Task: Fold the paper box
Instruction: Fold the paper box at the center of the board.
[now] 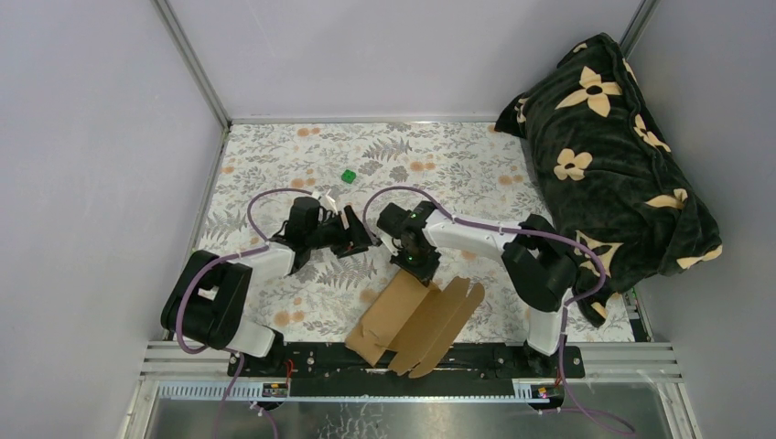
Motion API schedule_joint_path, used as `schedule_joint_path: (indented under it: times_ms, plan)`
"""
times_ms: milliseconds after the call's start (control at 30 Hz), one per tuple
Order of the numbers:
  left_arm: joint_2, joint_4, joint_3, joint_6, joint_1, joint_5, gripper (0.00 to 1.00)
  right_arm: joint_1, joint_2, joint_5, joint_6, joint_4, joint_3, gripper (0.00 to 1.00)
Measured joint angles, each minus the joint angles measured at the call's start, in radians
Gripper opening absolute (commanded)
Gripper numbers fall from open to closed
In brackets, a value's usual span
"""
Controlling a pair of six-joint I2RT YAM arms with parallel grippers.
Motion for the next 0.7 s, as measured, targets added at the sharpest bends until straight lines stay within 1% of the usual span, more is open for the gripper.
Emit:
schedule_joint_path:
  times_ms: [133, 200, 300, 367, 500, 700]
  plan:
    - [0.02, 0.04, 0.0, -0.012, -0.034, -0.018, 0.7, -0.001, 0.025, 0.017, -0.014, -0.032, 0.048, 0.27]
    - [0.04, 0.078, -0.006, -0.026, -0.045, -0.033, 0.7, -0.001, 0.025, 0.025, -0.018, -0.04, 0.053, 0.32]
    - [0.072, 0.127, -0.026, -0.044, -0.064, -0.039, 0.7, -0.001, 0.026, 0.026, -0.019, -0.028, 0.05, 0.34]
    - [0.096, 0.15, -0.041, -0.053, -0.091, -0.033, 0.7, -0.001, 0.027, 0.031, -0.019, 0.009, 0.046, 0.33]
    - [0.124, 0.178, -0.058, -0.06, -0.116, -0.008, 0.7, -0.001, 0.028, 0.05, -0.006, 0.106, 0.03, 0.26]
    - [0.127, 0.194, -0.069, -0.061, -0.117, -0.004, 0.7, 0.0, 0.025, 0.087, 0.01, 0.21, -0.009, 0.18]
